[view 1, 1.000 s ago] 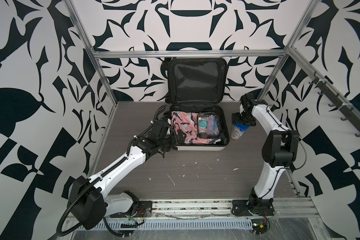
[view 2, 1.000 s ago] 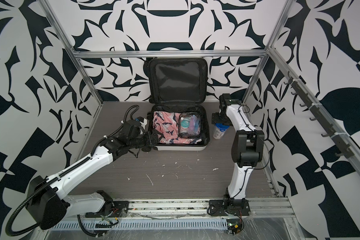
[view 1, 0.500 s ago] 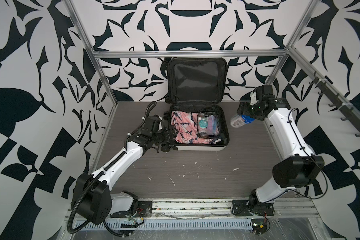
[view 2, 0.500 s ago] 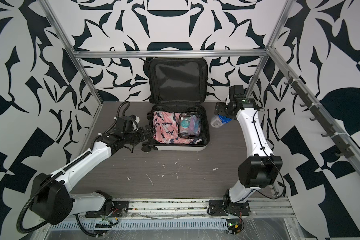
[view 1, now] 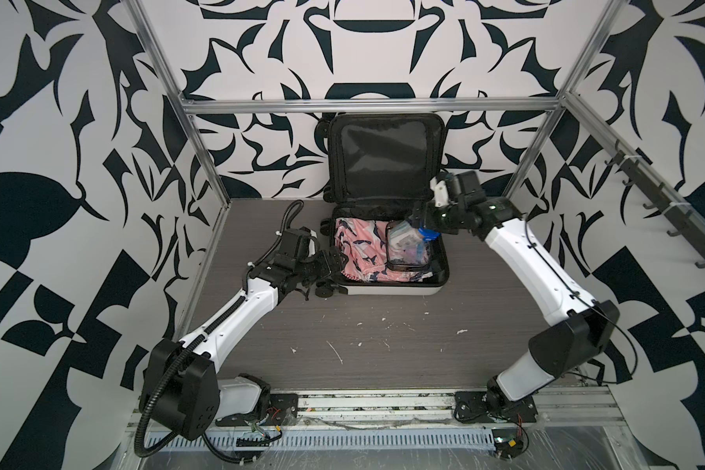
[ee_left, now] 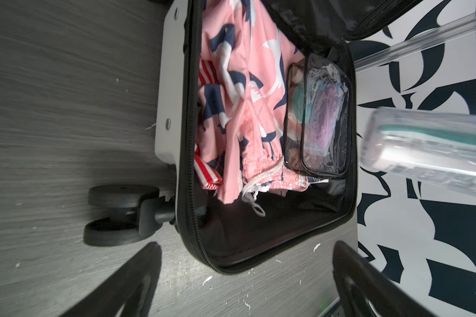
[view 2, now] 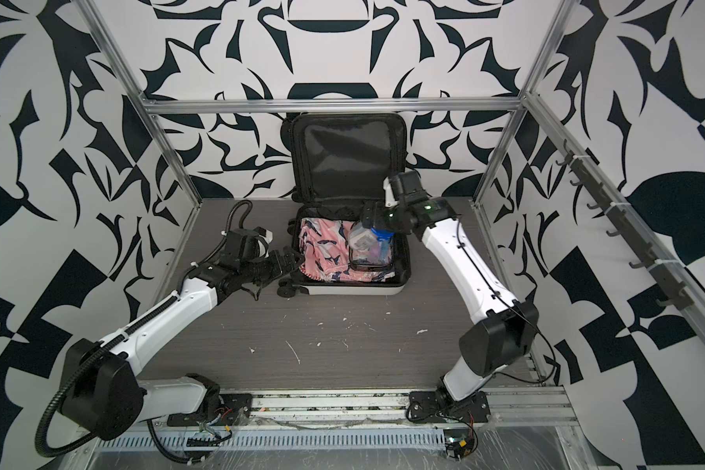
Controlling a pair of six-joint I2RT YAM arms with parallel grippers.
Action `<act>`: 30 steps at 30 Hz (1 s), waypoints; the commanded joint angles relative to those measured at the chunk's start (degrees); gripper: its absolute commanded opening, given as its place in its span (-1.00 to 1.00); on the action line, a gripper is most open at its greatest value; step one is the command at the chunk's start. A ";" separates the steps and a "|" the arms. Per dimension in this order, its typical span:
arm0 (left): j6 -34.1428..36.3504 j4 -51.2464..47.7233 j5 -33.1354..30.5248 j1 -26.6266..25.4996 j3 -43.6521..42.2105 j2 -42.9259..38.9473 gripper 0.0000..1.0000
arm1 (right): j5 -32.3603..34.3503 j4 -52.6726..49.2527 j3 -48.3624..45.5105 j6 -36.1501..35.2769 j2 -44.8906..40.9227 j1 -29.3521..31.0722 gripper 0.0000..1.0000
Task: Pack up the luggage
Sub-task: 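Lift the blue-lidded container with the right gripper and carry it over the suitcase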
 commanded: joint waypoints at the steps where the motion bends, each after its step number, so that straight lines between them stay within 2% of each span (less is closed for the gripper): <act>1: -0.45 0.92 0.91 0.18 -1.59 -0.81 0.99 | 6.21 7.42 5.41 1.19 2.63 5.67 0.35; 5: -0.61 1.09 0.76 0.15 -2.91 -1.07 0.99 | 12.12 8.30 10.66 0.31 8.85 9.79 0.33; 6: -0.64 1.09 0.70 0.14 -3.23 -3.13 0.98 | 13.29 8.31 12.19 0.05 10.49 10.34 0.32; 13: -0.46 1.09 1.27 0.99 -4.60 -4.32 0.98 | 22.16 10.32 18.73 -3.41 17.37 12.90 0.29; 20: -0.11 1.42 2.58 2.28 -5.21 -4.15 0.98 | 26.22 15.42 20.34 -6.86 19.26 13.30 0.30; 25: -0.10 2.14 3.64 3.27 -5.82 -3.62 0.99 | 27.88 16.38 23.22 -9.76 23.30 13.41 0.30; 30: -0.19 2.49 4.17 3.50 -6.27 -3.61 0.98 | 28.55 18.52 22.24 -11.33 27.12 13.96 0.29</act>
